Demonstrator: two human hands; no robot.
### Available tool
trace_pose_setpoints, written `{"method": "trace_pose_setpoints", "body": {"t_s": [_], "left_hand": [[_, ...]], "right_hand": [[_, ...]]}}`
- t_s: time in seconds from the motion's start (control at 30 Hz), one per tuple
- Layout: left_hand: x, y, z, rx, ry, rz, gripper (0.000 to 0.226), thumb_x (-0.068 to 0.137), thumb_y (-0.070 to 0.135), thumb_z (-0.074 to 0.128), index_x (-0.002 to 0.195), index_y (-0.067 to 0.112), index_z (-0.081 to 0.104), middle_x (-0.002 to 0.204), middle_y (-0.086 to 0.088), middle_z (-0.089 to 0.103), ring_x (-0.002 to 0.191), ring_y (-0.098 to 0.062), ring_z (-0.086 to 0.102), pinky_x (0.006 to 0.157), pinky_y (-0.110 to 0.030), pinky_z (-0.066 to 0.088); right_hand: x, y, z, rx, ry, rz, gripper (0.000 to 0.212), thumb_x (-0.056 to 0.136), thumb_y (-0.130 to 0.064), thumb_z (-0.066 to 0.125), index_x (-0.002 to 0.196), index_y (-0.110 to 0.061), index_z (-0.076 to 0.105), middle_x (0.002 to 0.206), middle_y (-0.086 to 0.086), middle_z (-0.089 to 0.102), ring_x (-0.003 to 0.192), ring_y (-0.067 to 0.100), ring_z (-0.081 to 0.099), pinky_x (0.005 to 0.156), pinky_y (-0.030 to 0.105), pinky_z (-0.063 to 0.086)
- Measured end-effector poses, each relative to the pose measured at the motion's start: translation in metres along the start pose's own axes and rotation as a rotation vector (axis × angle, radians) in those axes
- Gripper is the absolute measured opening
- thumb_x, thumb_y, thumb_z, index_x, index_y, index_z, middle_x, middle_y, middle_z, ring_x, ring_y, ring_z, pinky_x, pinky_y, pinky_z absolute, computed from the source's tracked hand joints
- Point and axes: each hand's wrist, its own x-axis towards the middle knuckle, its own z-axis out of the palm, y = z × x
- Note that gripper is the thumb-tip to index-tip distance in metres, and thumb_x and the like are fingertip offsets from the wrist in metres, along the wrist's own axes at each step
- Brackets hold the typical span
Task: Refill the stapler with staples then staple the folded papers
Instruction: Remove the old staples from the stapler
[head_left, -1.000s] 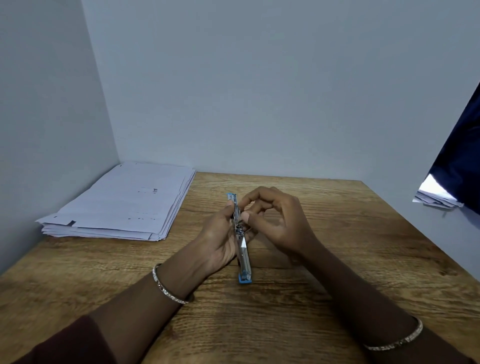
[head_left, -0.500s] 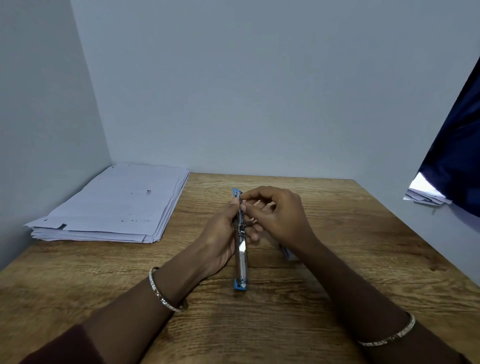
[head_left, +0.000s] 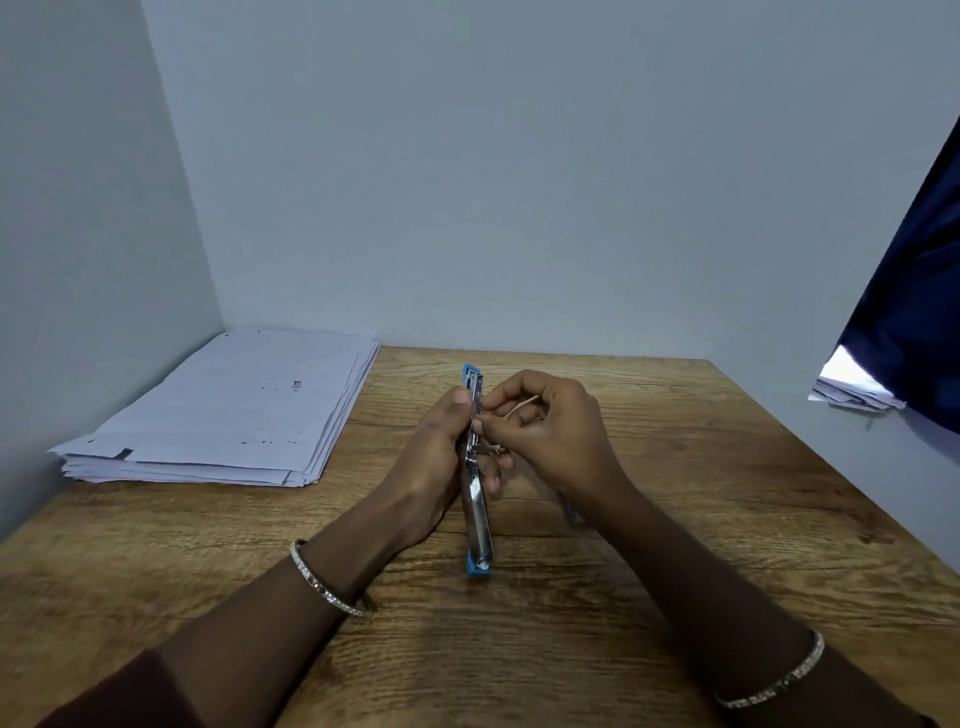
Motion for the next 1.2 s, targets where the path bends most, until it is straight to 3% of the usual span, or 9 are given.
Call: {"method": "trace_pose_setpoints", "body": {"t_s": [0.23, 0.33, 0.47, 0.63, 0.73, 0.8, 0.9, 1.1, 1.2], "left_hand": [[-0.002, 0.002, -0.001, 0.065, -0.064, 0.083, 0.038, 0.109, 0.039, 0.029, 0.109, 0.01, 0.053, 0.075, -0.011, 0.074, 0.041, -0.022, 0.057, 0.047, -0.034, 0.053], [-0.003, 0.002, -0.003, 0.097, -0.054, 0.08, 0.037, 0.109, 0.039, 0.028, 0.108, 0.011, 0.052, 0.072, -0.01, 0.073, 0.04, -0.021, 0.059, 0.045, -0.031, 0.052], [-0.003, 0.002, -0.003, 0.113, -0.053, 0.045, 0.038, 0.109, 0.04, 0.029, 0.109, 0.008, 0.051, 0.082, -0.02, 0.073, 0.042, -0.025, 0.06, 0.049, -0.032, 0.053], [-0.004, 0.002, 0.0, 0.178, -0.091, 0.028, 0.036, 0.11, 0.036, 0.025, 0.108, 0.008, 0.048, 0.101, -0.039, 0.068, 0.046, -0.029, 0.062, 0.066, -0.045, 0.052], [-0.004, 0.002, -0.001, 0.215, -0.118, 0.033, 0.043, 0.11, 0.036, 0.025, 0.116, -0.002, 0.046, 0.099, -0.038, 0.069, 0.05, -0.032, 0.064, 0.073, -0.055, 0.052], [-0.003, 0.002, -0.003, 0.217, -0.134, 0.03, 0.047, 0.11, 0.036, 0.026, 0.121, -0.004, 0.046, 0.096, -0.035, 0.071, 0.052, -0.03, 0.067, 0.066, -0.047, 0.057], [-0.004, 0.001, -0.003, 0.179, -0.148, 0.027, 0.043, 0.11, 0.034, 0.027, 0.114, 0.001, 0.053, 0.088, -0.029, 0.074, 0.053, -0.024, 0.071, 0.051, -0.033, 0.057], [-0.003, 0.0, -0.002, 0.125, -0.131, -0.003, 0.039, 0.11, 0.032, 0.029, 0.104, 0.009, 0.06, 0.081, -0.01, 0.077, 0.048, -0.024, 0.068, 0.055, -0.038, 0.06], [-0.003, 0.001, -0.001, 0.063, -0.11, -0.029, 0.04, 0.11, 0.03, 0.029, 0.108, 0.006, 0.06, 0.084, -0.008, 0.078, 0.045, -0.023, 0.067, 0.049, -0.029, 0.056]], "right_hand": [[-0.003, -0.006, 0.002, -0.03, 0.038, -0.032, 0.014, 0.075, -0.006, 0.085, 0.084, -0.011, 0.075, 0.066, -0.002, 0.07, 0.044, 0.013, 0.063, 0.05, 0.025, 0.055], [-0.004, -0.007, 0.003, -0.084, 0.079, -0.079, 0.01, 0.076, -0.011, 0.086, 0.083, -0.013, 0.079, 0.074, 0.006, 0.072, 0.048, 0.015, 0.063, 0.051, 0.03, 0.056], [-0.003, -0.008, 0.002, -0.217, 0.062, -0.125, 0.01, 0.076, -0.011, 0.086, 0.085, -0.012, 0.082, 0.077, 0.005, 0.071, 0.06, 0.023, 0.066, 0.06, 0.04, 0.059], [0.0, -0.007, -0.009, -0.163, -0.024, -0.087, 0.005, 0.077, -0.007, 0.084, 0.08, -0.007, 0.08, 0.076, 0.006, 0.072, 0.044, 0.009, 0.059, 0.048, 0.028, 0.052], [0.001, -0.005, -0.012, -0.135, -0.049, -0.073, 0.005, 0.078, -0.006, 0.083, 0.08, -0.005, 0.078, 0.076, 0.011, 0.072, 0.041, 0.013, 0.06, 0.043, 0.034, 0.054], [0.002, -0.004, -0.012, -0.127, -0.078, -0.079, 0.006, 0.079, -0.005, 0.081, 0.08, -0.003, 0.076, 0.074, 0.016, 0.071, 0.041, 0.018, 0.061, 0.043, 0.039, 0.053], [0.003, -0.002, -0.013, -0.164, -0.104, -0.097, 0.005, 0.079, -0.004, 0.079, 0.08, -0.004, 0.074, 0.076, 0.015, 0.071, 0.045, 0.014, 0.061, 0.045, 0.03, 0.05], [0.006, 0.0, -0.01, -0.348, -0.124, -0.192, 0.003, 0.078, -0.011, 0.076, 0.079, -0.012, 0.073, 0.083, 0.005, 0.068, 0.064, 0.008, 0.059, 0.06, 0.023, 0.048], [0.007, 0.0, -0.007, -0.426, -0.126, -0.246, 0.003, 0.079, -0.011, 0.074, 0.081, -0.011, 0.072, 0.085, 0.004, 0.065, 0.071, 0.012, 0.058, 0.065, 0.025, 0.047]]}}
